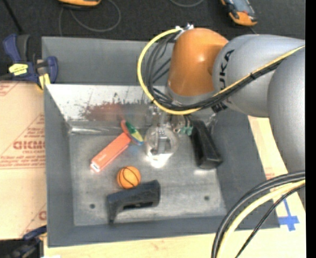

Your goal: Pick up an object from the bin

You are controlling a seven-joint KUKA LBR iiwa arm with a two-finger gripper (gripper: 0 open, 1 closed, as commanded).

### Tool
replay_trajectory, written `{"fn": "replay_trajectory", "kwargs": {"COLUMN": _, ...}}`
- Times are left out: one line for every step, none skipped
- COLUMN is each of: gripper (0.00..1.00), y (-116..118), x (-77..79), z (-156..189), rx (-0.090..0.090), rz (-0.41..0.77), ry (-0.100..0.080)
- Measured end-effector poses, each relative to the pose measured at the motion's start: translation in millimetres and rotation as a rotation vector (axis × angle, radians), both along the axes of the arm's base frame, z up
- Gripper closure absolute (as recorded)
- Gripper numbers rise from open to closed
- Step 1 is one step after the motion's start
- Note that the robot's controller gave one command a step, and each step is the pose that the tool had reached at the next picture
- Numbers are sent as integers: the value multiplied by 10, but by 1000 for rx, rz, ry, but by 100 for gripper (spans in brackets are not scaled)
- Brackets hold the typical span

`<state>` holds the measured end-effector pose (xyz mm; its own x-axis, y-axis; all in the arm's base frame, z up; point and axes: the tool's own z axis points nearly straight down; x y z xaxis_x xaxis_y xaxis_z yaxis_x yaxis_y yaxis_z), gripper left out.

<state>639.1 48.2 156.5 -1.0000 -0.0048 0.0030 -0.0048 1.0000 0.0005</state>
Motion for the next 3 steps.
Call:
{"fn": "replay_trajectory", "kwargs": {"gripper": 0, "y": -2, "x": 5, "z": 48, "rx": 0, "rz": -1, "ry": -5}}
{"fn": "replay_trajectory", "kwargs": {"gripper": 0, "y": 413, "x": -195, "z": 78, "rx": -2, "rz": 1, "ry": -7}}
{"fn": "replay_trajectory", "kwargs": {"gripper": 0, "y": 845, "x": -40, "z": 348, "rx": 1, "rz": 47, "ry": -7}}
